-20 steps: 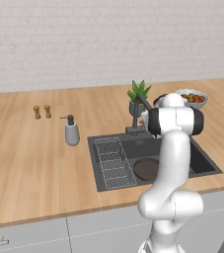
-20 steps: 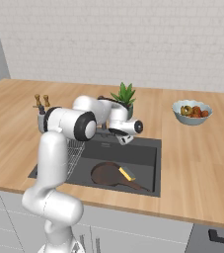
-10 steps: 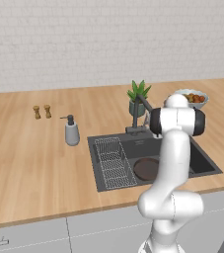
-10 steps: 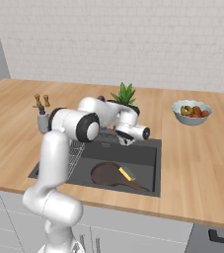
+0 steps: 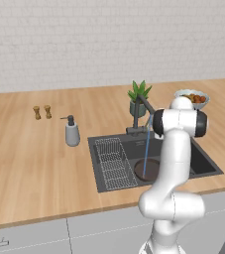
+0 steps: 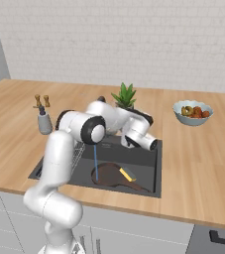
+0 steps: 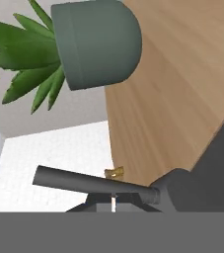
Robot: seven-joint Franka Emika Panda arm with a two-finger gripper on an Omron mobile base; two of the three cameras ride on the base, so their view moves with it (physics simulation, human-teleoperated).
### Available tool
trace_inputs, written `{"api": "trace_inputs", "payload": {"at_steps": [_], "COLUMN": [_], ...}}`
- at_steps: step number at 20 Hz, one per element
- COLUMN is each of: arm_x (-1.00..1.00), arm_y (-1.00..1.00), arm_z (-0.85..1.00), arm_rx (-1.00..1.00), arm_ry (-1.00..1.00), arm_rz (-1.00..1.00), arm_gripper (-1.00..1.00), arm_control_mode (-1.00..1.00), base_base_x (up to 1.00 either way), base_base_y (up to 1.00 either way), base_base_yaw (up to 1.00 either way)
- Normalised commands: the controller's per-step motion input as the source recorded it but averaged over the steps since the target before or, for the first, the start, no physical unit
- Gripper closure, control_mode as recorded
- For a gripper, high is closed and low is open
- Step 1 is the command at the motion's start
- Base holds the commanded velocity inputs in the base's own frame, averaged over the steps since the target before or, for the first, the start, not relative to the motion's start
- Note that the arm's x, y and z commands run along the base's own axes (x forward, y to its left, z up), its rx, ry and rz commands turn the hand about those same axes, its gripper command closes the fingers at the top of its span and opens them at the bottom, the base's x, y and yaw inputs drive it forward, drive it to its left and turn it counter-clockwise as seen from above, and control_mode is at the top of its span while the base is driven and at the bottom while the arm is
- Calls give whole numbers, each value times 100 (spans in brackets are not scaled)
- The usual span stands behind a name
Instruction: Pick the pan and sponge and place them into the sink. Then turn on the water.
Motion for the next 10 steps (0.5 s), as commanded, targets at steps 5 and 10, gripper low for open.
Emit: {"api": "trace_inputs", "payload": {"at_steps": [5,10], "arm_x": [-5,-17], "arm_y": [0,0], "arm_z": [-10,-3], "arm_rx": [12,4], "arm_ry": [0,0], "arm_rz": [-5,-3], "arm_gripper": [100,100], "arm_control_mode": [-100,-100], "base_base_x": [0,0], "base_base_y": [0,0], "base_base_yaw": [0,0]}}
